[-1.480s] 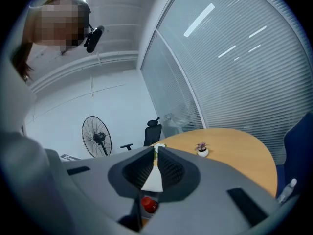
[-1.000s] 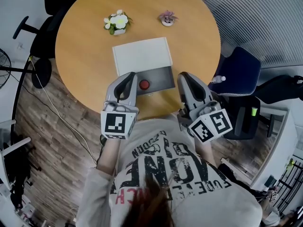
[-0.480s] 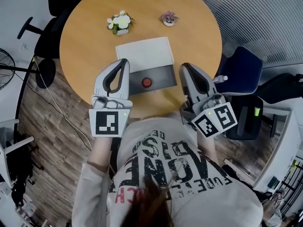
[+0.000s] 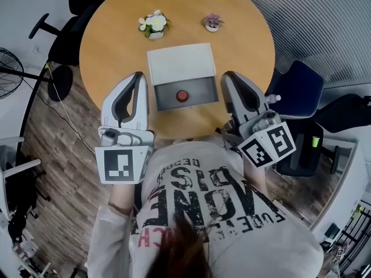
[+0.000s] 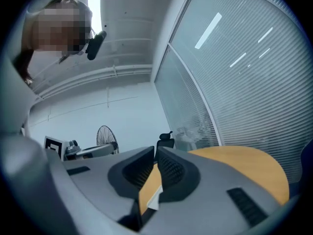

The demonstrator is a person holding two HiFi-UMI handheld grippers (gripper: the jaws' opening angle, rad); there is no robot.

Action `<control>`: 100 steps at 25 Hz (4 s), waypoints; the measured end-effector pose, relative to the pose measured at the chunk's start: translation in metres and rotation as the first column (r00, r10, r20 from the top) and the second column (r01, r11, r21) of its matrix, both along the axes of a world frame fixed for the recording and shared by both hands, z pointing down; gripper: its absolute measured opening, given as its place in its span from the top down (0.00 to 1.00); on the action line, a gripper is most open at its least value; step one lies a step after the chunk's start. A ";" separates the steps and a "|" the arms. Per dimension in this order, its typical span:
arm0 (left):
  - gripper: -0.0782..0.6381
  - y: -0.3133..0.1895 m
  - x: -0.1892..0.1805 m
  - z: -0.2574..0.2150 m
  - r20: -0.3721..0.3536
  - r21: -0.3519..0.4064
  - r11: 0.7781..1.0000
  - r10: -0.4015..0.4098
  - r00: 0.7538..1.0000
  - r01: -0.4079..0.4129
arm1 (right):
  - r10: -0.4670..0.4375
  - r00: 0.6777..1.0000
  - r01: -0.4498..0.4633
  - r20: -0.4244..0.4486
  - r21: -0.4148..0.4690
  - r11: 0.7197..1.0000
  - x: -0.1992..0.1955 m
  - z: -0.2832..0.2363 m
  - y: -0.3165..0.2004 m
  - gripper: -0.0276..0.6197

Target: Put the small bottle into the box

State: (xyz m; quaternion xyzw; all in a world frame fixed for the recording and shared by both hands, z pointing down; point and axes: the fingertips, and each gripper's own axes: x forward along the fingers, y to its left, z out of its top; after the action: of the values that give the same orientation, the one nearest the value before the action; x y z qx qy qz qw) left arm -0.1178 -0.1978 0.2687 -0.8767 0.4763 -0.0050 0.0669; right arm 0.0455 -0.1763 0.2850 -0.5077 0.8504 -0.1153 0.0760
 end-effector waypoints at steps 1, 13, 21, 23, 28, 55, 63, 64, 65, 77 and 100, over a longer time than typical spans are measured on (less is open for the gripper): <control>0.88 0.004 -0.001 0.000 -0.001 -0.003 1.000 -0.012 1.000 0.012 | -0.011 1.000 0.011 0.004 0.008 1.000 -0.001 -0.004 0.002 0.91; 0.88 0.056 0.023 -0.017 -0.034 0.016 0.995 -0.098 0.995 0.099 | -0.079 0.993 0.078 -0.083 -0.019 0.997 0.021 -0.012 0.039 0.91; 0.88 0.151 0.073 -0.039 -0.038 0.055 0.987 -0.152 0.988 0.154 | -0.139 0.987 0.143 -0.083 0.043 0.989 0.060 -0.030 0.129 0.91; 0.88 0.157 0.072 -0.043 -0.047 0.077 0.984 -0.159 0.986 0.163 | -0.149 0.985 0.152 -0.085 0.038 0.988 0.059 -0.029 0.135 0.91; 0.88 0.159 0.064 -0.036 -0.055 0.073 0.978 -0.192 0.980 0.196 | -0.173 0.981 0.176 -0.089 0.026 0.984 0.053 -0.019 0.132 0.91; 0.88 0.196 0.075 0.003 -0.045 -0.008 0.978 -0.206 0.977 0.206 | -0.165 0.984 0.166 -0.073 0.009 0.986 0.060 0.001 0.155 0.91; 0.88 0.174 0.034 -0.002 -0.046 -0.028 0.980 -0.199 0.979 0.198 | -0.130 0.989 0.131 -0.073 0.002 0.991 0.026 -0.008 0.135 0.91; 0.88 0.168 0.025 0.001 -0.044 -0.045 0.981 -0.191 0.981 0.189 | -0.126 0.989 0.126 -0.076 0.000 0.992 0.016 -0.009 0.130 0.91; 0.88 0.164 0.019 0.003 -0.040 -0.063 0.982 -0.182 0.982 0.180 | -0.123 0.989 0.124 -0.080 0.001 0.992 0.008 -0.010 0.126 0.91; 0.88 0.124 0.037 0.014 -0.013 -0.084 0.992 -0.097 0.995 0.096 | -0.088 0.991 0.089 -0.106 0.006 0.996 0.009 -0.004 0.089 0.91; 0.88 0.123 0.047 0.011 -0.034 -0.078 0.994 -0.074 0.997 0.071 | -0.103 0.989 0.104 -0.106 0.007 0.995 0.002 -0.005 0.090 0.91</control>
State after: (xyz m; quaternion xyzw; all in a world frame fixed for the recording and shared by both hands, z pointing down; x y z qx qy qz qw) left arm -0.0709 -0.0746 0.2795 -0.8606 0.5086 -0.0095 0.0241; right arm 0.0480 -0.0860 0.2799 -0.4679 0.8791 -0.0867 0.0278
